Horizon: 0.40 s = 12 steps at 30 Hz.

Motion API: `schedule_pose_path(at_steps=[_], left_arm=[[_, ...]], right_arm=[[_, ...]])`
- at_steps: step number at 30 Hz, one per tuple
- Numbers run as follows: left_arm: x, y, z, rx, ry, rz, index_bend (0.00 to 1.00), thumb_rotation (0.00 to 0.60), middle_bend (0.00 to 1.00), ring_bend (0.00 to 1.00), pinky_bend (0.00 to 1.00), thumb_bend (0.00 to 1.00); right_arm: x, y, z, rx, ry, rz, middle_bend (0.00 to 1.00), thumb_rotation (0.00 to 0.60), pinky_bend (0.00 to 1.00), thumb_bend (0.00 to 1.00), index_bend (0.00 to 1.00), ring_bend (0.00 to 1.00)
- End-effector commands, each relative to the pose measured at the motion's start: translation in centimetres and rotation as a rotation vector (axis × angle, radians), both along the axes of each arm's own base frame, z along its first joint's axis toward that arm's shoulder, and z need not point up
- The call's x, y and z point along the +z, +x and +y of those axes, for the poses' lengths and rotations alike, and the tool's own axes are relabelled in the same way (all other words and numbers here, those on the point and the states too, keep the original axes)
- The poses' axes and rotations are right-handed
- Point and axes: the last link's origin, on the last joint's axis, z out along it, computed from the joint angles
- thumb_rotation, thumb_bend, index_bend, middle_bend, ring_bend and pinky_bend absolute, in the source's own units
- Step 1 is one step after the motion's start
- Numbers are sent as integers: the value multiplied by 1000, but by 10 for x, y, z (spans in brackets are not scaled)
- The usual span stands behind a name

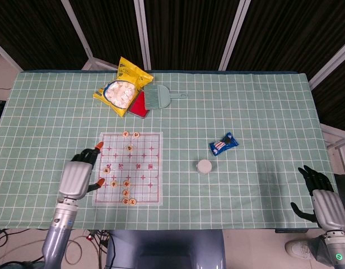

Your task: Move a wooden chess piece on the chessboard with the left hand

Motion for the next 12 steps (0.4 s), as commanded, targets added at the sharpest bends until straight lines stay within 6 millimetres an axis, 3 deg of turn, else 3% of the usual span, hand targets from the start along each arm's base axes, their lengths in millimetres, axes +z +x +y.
schedule_pose_path(at_steps=[1,7,12], left_arm=[[22,-31,-15,17,38,22,0,600,0,0,17,34],[45,-72,-36,30,56,61,0,600,0,0,0,25],[52,-85,-45,23,58,94,0,600,0,0,0,25]], right_arm=[[0,1,0,20,-8,22,0,600,0,339,0,0],[-2,5,3,88,-30,98,0,600,0,339,0,0],[-3,6,4,120,-47,130,0,600,0,339,0,0]])
